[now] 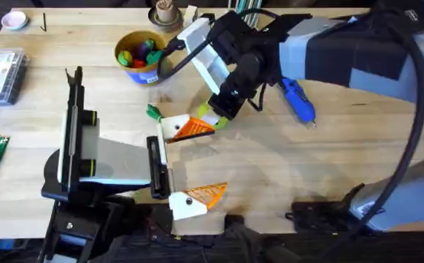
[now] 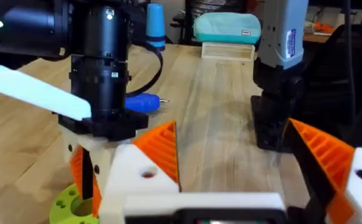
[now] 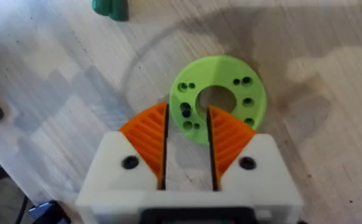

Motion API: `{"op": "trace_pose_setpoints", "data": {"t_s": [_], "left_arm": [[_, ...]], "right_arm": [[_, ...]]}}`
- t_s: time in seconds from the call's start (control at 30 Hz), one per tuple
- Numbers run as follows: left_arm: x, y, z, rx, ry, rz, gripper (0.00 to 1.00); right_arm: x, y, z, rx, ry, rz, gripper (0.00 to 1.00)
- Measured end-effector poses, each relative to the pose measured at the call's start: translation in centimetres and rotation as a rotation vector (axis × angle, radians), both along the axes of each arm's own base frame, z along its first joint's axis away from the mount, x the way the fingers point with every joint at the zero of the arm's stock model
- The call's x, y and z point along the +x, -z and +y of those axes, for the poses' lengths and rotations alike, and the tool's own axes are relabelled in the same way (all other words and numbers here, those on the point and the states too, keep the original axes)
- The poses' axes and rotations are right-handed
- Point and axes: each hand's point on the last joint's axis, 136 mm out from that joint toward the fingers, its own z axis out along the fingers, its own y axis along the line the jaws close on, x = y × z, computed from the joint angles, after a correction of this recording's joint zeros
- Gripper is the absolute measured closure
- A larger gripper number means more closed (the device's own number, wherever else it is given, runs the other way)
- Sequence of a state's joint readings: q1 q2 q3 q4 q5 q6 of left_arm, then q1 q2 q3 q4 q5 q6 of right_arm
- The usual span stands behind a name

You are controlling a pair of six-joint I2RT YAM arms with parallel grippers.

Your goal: Pick up the gripper from the table and insert it into the empty holder that is missing its gripper. Then pick up a screw, insert it into the mounting hole, and use the screwdriver to tighten it. Finally, clean up the table by picking up the vegetable and placing it into the bucket.

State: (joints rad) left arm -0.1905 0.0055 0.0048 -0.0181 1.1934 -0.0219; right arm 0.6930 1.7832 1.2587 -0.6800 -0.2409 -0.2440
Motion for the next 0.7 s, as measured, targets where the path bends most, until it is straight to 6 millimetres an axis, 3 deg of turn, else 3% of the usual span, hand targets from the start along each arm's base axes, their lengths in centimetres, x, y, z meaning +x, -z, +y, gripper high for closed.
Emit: {"op": "trace_pose_setpoints", "data": {"t_s": [0.7], "left_arm": [[0.00, 0.00, 0.00, 0.000, 0.000, 0.000, 0.008]], "right_arm": [[0.04, 0.03, 0.01, 0.000, 0.000, -0.001, 0.597]]}}
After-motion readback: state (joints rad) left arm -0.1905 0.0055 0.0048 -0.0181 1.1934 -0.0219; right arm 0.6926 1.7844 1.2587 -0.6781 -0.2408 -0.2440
